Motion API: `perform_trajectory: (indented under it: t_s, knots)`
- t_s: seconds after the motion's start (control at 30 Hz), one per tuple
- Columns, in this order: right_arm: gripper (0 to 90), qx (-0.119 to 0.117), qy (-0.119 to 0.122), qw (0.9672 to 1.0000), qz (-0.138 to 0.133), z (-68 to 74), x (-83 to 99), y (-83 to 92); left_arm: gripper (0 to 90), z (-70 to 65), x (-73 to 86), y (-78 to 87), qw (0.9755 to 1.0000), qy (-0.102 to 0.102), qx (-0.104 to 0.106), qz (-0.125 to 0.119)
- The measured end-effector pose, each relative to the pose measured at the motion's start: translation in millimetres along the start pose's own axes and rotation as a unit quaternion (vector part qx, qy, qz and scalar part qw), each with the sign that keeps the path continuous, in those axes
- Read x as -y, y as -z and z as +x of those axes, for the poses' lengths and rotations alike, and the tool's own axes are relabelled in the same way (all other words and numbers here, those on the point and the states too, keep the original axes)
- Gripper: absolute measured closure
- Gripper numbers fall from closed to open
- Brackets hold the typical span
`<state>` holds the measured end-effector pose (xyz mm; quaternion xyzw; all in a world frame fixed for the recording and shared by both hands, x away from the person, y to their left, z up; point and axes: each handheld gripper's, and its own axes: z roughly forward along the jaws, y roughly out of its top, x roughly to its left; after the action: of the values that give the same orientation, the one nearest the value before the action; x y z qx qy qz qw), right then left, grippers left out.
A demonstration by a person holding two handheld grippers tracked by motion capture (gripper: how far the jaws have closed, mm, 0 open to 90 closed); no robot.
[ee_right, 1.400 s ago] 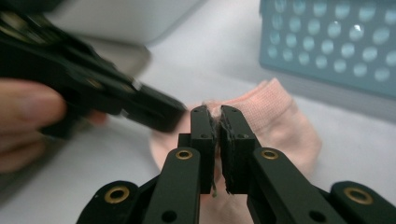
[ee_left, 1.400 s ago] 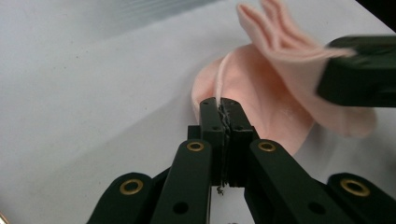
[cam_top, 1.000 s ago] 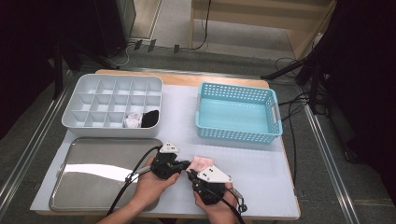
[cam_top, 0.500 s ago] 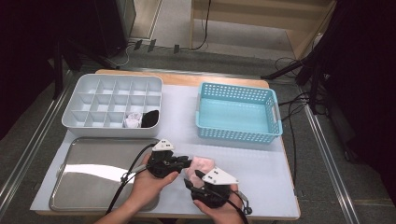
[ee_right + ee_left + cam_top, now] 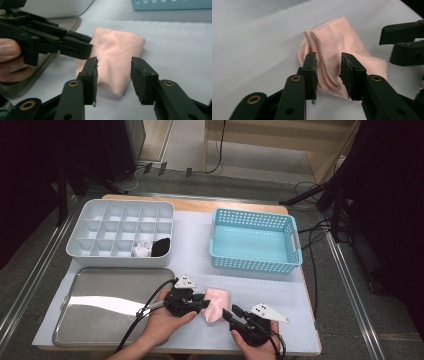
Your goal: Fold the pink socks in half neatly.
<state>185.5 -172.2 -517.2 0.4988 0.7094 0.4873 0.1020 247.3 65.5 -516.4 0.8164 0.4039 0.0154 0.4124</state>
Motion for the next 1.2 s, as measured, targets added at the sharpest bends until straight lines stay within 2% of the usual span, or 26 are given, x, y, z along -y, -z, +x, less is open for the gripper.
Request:
perform_trajectory:
  t_s: [0.03, 0.2, 0.27, 0.37, 0.47, 0.53, 0.6, 0.7, 0.73, 0.8, 0.83, 0.9, 0.97, 1.07, 1.13, 1.2]
  knots:
    - [55.8, 0.006, 0.000, 1.0000, 0.001, 2.2, 0.8, -1.4, 70.6, 0.6, 0.7, -1.7, 1.0000, -0.001, -0.002, 0.001]
    - [58.2, 0.045, -0.030, 0.9985, -0.009, 3.3, 4.2, -13.3, 85.0, 4.4, 0.5, -0.6, 1.0000, -0.002, 0.009, 0.001]
    - [58.1, 0.061, -0.032, 0.9976, -0.012, 2.9, 4.7, -16.9, 87.6, 4.2, 0.0, 2.4, 0.9999, -0.003, 0.004, -0.009]
    - [56.8, 0.073, -0.027, 0.9970, 0.001, 0.5, 6.8, -22.2, 88.6, 5.8, -1.7, 6.6, 0.9998, -0.004, 0.000, -0.019]
    - [55.7, 0.068, -0.038, 0.9970, 0.001, -3.7, 7.6, -22.9, 88.5, 8.1, -0.1, 4.3, 0.9999, -0.006, -0.005, -0.013]
    - [55.5, 0.063, -0.038, 0.9973, 0.000, -3.1, 7.2, -22.8, 87.7, 7.2, 1.1, 2.6, 0.9996, -0.016, -0.016, -0.015]
    - [56.7, 0.054, -0.039, 0.9978, 0.001, -2.1, 7.1, -24.3, 83.7, 5.6, 1.0, 2.2, 0.9992, -0.021, -0.029, -0.018]
    - [64.3, 0.040, -0.035, 0.9985, 0.012, 1.9, 7.2, -28.7, 61.2, 7.1, 0.0, -0.8, 0.9981, -0.014, -0.057, -0.017]
    - [68.2, 0.035, -0.029, 0.9989, 0.014, 1.9, 6.8, -30.1, 53.8, 9.7, -0.2, -2.1, 0.9982, -0.008, -0.058, -0.012]
    - [78.8, 0.027, -0.024, 0.9992, 0.019, -0.7, 4.4, -32.1, 53.3, 12.4, -0.5, -1.8, 0.9987, -0.004, -0.051, -0.011]
    - [81.1, 0.028, -0.025, 0.9991, 0.022, -1.7, 3.3, -32.2, 54.5, 12.1, -0.8, -1.6, 0.9992, -0.003, -0.040, -0.009]
    - [83.9, 0.028, -0.019, 0.9991, 0.026, -6.0, -0.3, -33.6, 64.8, 10.2, -0.9, -1.4, 0.9997, -0.004, -0.025, -0.002]
    - [84.5, 0.032, -0.017, 0.9989, 0.030, -9.0, -4.0, -35.3, 69.8, 7.1, -0.6, -2.1, 0.9999, -0.001, -0.015, 0.002]
    - [84.0, 0.060, 0.007, 0.9978, 0.026, -11.3, -11.3, -39.7, 72.8, 4.4, -0.2, -2.4, 1.0000, 0.003, -0.004, 0.003]
    - [80.3, 0.062, 0.007, 0.9978, 0.022, -12.8, -13.9, -41.9, 73.5, 5.7, -0.2, -1.6, 1.0000, 0.007, -0.002, 0.002]
    - [76.5, 0.059, 0.001, 0.9982, 0.006, -13.7, -14.2, -39.3, 71.5, 7.8, 0.3, -1.0, 0.9999, 0.013, -0.004, -0.002]
